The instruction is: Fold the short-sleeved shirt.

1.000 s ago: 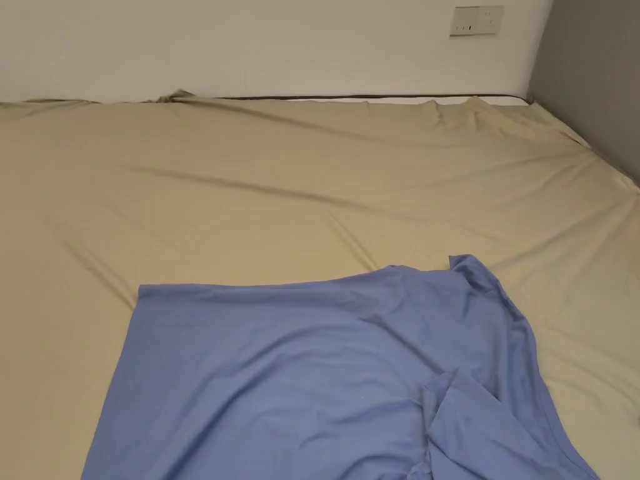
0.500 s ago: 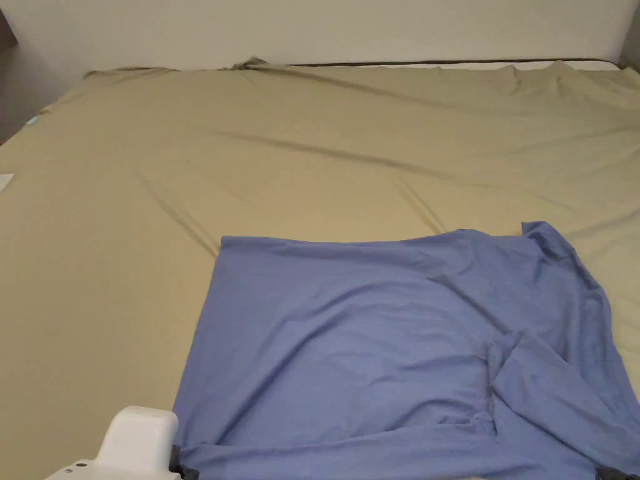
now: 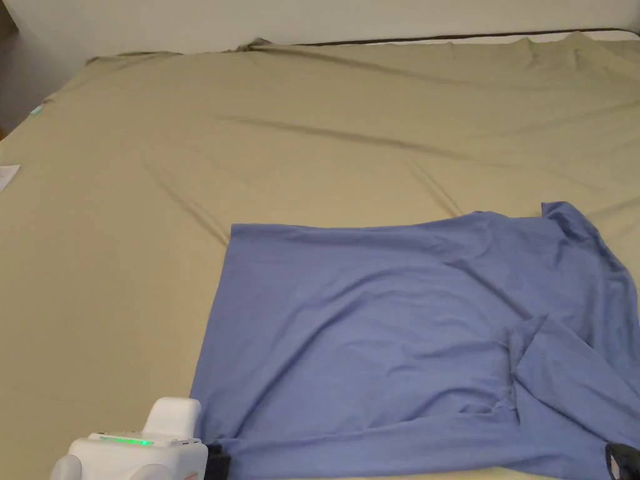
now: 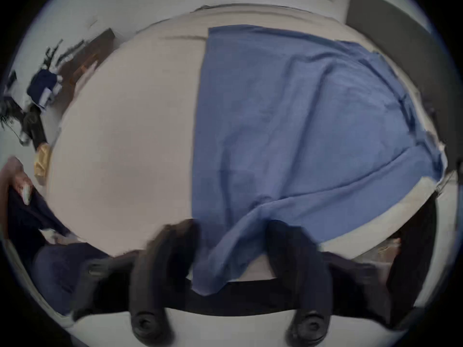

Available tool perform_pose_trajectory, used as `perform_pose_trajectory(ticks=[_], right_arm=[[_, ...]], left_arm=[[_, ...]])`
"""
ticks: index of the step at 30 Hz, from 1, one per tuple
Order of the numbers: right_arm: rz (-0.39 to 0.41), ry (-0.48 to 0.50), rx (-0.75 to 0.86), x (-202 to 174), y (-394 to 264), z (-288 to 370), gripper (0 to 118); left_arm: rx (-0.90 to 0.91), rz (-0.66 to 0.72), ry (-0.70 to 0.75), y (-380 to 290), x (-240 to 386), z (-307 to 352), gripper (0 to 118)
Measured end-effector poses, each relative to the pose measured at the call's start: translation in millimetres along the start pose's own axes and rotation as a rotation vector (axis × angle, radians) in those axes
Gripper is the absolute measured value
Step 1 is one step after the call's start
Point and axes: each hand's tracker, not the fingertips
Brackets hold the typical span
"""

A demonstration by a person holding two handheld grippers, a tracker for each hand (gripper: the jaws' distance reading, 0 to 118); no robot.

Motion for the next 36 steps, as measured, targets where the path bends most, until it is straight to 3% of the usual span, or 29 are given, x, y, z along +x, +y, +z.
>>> perform_pose_trajectory(ticks=[1, 2, 3, 6, 7, 8, 9, 10, 13, 17, 20, 21, 22, 23, 24, 26, 31, 36], right_arm=[[-0.003, -0.006, -0.001, 2, 0, 0, 2], [-0.007, -0.009, -0.004, 5, 0, -2, 2], [-0.014, -0.01, -0.013, 10, 0, -5, 2], [-0.055, -0.024, -0.112, 31, 3, -19, 2], [-0.056, -0.024, -0.191, 39, 6, -30, 10], [-0.068, -0.04, -0.255, 46, 7, -41, 42], [-0.093, -0.058, -0.267, 53, 10, -50, 99], [-0.115, -0.059, -0.289, 60, 9, -59, 111], [-0.192, -0.097, -0.278, 76, 14, -73, 111], [-0.155, -0.087, -0.412, 81, 11, -108, 110], [-0.034, -0.092, -0.503, 75, 1, -132, 58], [-0.087, 0.013, -0.451, 76, 1, -127, 58], [-0.135, 0.003, -0.398, 77, 6, -114, 48], [-0.132, 0.031, -0.368, 75, 7, -111, 23], [-0.133, 0.021, -0.346, 73, 6, -107, 11], [-0.034, -0.002, -0.36, 68, 10, -103, 10], [-0.09, 0.055, -0.293, 84, 53, -99, 10], [-0.093, 0.058, -0.293, 111, 123, -145, 10]], left_arm=[[0.02, 0.078, -0.034, 2, -3, 6, 10], [0.058, 0.078, -0.043, 4, 0, 11, 4], [0.059, 0.042, 0.038, 7, 5, 14, 4], [0.03, -0.061, 0.08, 16, 20, 19, 4], [0.021, -0.059, 0.084, 21, 22, 19, 4], [0.014, -0.06, 0.091, 25, 23, 18, 4], [0.008, -0.058, 0.096, 28, 25, 19, 4], [0.011, -0.056, 0.099, 30, 27, 21, 4], [-0.001, -0.038, 0.097, 32, 28, 20, 4], [-0.018, -0.051, 0.111, 32, 31, 17, 4], [-0.023, -0.047, 0.104, 34, 30, 16, 4], [-0.02, -0.034, 0.093, 33, 28, 16, 4], [-0.019, -0.02, 0.084, 33, 27, 16, 4], [-0.016, -0.011, 0.078, 32, 26, 18, 4], [-0.008, 0.008, 0.064, 30, 25, 21, 4], [0.006, 0.03, 0.038, 30, 22, 29, 4], [0.066, 0.021, -0.017, 72, 14, 51, 4], [0.065, -0.129, 0.036, 163, 24, 30, 4]])
